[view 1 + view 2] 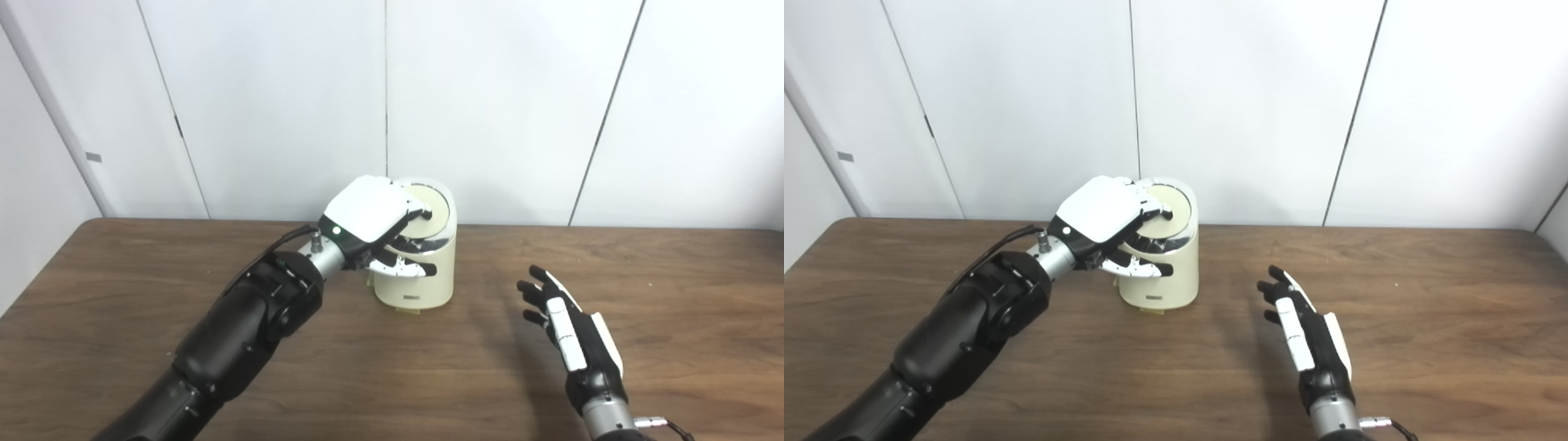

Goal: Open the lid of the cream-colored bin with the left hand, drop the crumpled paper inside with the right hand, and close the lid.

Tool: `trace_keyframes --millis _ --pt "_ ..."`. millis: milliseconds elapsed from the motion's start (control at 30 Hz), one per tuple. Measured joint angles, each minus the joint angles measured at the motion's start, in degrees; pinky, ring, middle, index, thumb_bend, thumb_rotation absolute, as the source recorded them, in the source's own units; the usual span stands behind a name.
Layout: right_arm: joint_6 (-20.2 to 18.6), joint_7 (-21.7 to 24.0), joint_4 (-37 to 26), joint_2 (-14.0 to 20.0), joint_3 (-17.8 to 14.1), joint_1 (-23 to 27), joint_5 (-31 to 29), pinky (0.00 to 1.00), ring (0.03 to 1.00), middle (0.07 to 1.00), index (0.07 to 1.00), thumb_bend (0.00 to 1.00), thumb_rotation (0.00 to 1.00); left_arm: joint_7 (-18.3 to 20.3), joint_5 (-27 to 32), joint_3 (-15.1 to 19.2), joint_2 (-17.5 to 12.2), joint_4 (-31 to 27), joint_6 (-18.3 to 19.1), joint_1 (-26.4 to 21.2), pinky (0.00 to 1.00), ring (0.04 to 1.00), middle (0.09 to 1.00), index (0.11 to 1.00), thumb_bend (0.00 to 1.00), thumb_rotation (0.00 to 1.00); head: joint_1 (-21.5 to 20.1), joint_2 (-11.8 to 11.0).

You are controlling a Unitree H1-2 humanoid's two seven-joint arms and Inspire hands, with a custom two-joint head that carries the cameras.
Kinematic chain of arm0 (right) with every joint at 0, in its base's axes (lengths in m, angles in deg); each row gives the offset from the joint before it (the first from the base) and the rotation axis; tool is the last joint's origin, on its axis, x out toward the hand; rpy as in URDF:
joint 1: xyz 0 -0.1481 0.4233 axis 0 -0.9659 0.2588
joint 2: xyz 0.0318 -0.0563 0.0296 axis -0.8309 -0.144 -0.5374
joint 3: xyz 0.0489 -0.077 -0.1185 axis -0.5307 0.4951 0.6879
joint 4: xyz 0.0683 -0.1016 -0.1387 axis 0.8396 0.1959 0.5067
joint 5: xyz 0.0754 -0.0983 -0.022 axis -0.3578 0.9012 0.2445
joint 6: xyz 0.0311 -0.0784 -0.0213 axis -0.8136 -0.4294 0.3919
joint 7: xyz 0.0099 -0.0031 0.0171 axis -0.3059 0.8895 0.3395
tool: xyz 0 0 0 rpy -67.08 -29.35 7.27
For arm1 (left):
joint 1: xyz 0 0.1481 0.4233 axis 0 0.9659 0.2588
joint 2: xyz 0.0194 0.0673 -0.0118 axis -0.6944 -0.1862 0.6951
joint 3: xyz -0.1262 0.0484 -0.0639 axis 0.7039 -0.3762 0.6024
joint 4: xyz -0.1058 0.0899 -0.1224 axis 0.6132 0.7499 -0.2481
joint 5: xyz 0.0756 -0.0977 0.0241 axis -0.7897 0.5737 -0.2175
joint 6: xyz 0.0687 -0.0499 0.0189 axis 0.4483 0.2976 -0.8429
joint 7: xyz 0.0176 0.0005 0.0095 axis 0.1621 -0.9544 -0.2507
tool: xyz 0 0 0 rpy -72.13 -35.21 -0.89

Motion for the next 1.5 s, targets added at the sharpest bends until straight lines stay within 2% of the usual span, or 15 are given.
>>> trace_keyframes --millis 133,333,400,533,633,867,1000,1133,1233,1333,1433,1500 --pt "-0.06 -0.01 -0.01 -0.03 -0.08 0.09 -0.07 0.82 0.873 0.831 0.893 0.59 0.98 0.16 -0.09 -0.18 -0.16 -0.04 0.06 0.02 0.89 0.828 0.775 0.837 0.6 0.68 0.09 -0.09" --pt "-0.07 -0.01 -0.01 -0.03 -0.16 0.33 -0.23 0.82 0.88 0.833 0.895 0.6 0.98 0.05 0.81 0.55 -0.33 -0.68 -0.08 0.57 0.86 0.817 0.767 0.818 0.58 0.62 0.0 -0.35" --pt "-0.07 0.0 -0.01 -0.05 -0.3 0.35 -0.53 0.83 0.887 0.836 0.897 0.6 0.98 -1.18 1.96 1.34 -0.51 -0.76 -1.03 1.25 0.84 0.795 0.755 0.8 0.56 0.59 -0.26 -0.26" --pt "-0.08 -0.06 -0.01 -0.05 -0.56 0.35 -0.61 0.82 0.883 0.835 0.891 0.61 0.98 -7.45 4.78 3.74 -0.99 -0.75 -5.26 4.52 0.77 0.8 0.782 0.796 0.54 0.57 -0.26 -0.26" --pt "-0.09 -0.07 -0.02 -0.04 -0.61 0.35 -0.59 0.82 0.881 0.835 0.889 0.61 0.99 -10.58 5.18 4.95 -1.01 -0.83 -7.33 6.85 0.77 0.815 0.802 0.821 0.52 0.56 -0.52 -0.52" --pt "-0.12 -0.02 -0.02 -0.03 -0.75 0.35 -0.72 0.83 0.883 0.839 0.888 0.61 0.98 -12.14 7.32 10.25 -1.03 -2.49 -8.74 9.71 0.68 0.835 0.845 0.851 0.49 0.55 -0.53 -0.62" --pt "-0.13 -0.01 -0.02 0.0 -1.2 0.34 -1.16 0.83 0.887 0.84 0.886 0.61 0.97 -12.92 10.85 14.72 -1.03 -6.51 -8.5 12.11 0.69 0.825 0.846 0.848 0.5 0.52 -0.44 -0.7" --pt "-0.12 0.11 0.0 0.03 -1.57 0.34 -1.87 0.84 0.898 0.847 0.891 0.6 0.97 -12.72 15.68 19.14 -0.25 -9.09 -5.82 15.73 0.69 0.831 0.849 0.849 0.51 0.47 -0.26 -0.7" --pt "-0.06 0.24 0.02 0.23 -1.99 0.3 -2.61 0.85 0.905 0.854 0.893 0.61 0.96 -12.61 23.39 24.14 1.92 -11.83 -2.41 21.05 0.77 0.859 0.863 0.861 0.5 0.45 -0.09 -0.79" --pt "-0.05 0.27 0.03 0.51 -2.75 0.25 -3.49 0.86 0.913 0.86 0.896 0.61 0.95 -11.46 31.65 27.69 4.88 -15.14 1.49 26.64 0.82 0.875 0.881 0.873 0.49 0.51 0.17 -0.7" --pt "-0.02 0.45 0.05 0.71 -2.98 0.27 -3.98 0.86 0.912 0.863 0.896 0.61 0.95 -10.29 39.64 30.13 6.82 -18.31 4.88 31.6 0.82 0.855 0.859 0.884 0.51 0.61 0.26 -0.7" --pt "-0.02 0.63 0.05 0.77 -3.06 0.14 -4.23 0.85 0.906 0.861 0.894 0.61 0.95 -10.16 43.66 32.04 8.08 -20.65 7.35 34.6 0.82 0.85 0.853 0.883 0.51 0.65 0.35 -0.7"
